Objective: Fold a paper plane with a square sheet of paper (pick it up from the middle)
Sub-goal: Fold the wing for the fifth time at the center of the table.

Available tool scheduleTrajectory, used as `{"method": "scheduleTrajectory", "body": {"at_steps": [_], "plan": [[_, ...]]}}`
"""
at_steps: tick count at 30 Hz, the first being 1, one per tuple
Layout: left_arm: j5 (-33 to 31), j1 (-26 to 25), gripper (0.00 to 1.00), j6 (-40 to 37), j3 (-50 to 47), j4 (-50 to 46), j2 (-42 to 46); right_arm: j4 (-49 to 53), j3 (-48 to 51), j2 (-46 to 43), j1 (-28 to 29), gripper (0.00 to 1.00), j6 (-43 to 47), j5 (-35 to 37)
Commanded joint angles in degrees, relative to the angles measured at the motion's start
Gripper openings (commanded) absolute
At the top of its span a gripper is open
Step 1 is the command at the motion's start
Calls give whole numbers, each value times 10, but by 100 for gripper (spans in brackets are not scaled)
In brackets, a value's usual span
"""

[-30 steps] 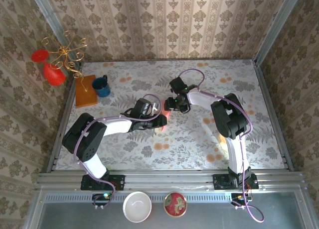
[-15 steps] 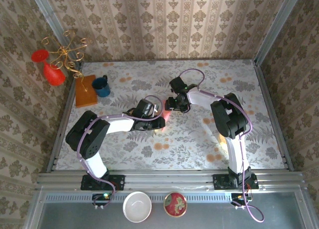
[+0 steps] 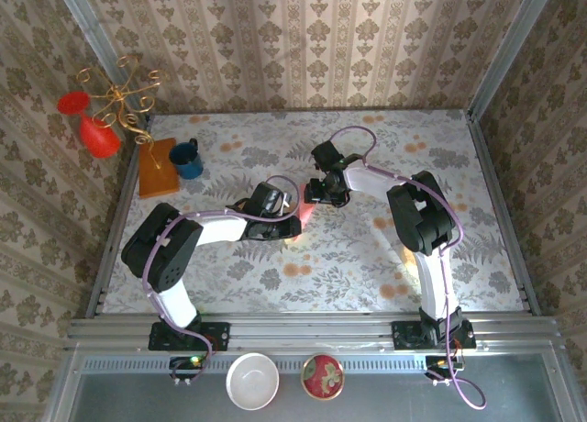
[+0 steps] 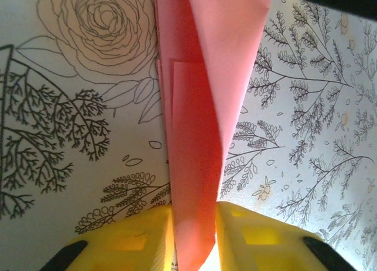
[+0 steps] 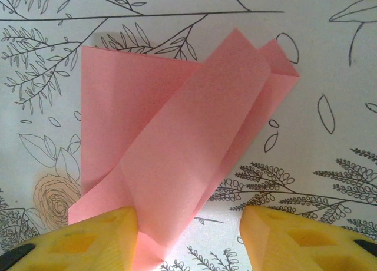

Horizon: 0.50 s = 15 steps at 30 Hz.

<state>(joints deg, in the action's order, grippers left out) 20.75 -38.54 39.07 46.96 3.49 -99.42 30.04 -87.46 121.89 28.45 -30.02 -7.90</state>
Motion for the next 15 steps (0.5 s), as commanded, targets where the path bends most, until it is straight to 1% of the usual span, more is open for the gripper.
{"method": "scheduleTrajectory", "body": {"at_steps": [1,5,8,15], "plan": [[17,-5,31,-18,14,-18,0,56,13,50,2,54,-4,22],[3,-10,41,-33,27,-36,12,59,10,52,2,54,-5,22],[-13,-15,45,-45,41,-60,4,60,8,53,2,54,-4,21],[-52,-26,47,-57,70,-100,-9,63,7,54,2,54,-4,22]]}}
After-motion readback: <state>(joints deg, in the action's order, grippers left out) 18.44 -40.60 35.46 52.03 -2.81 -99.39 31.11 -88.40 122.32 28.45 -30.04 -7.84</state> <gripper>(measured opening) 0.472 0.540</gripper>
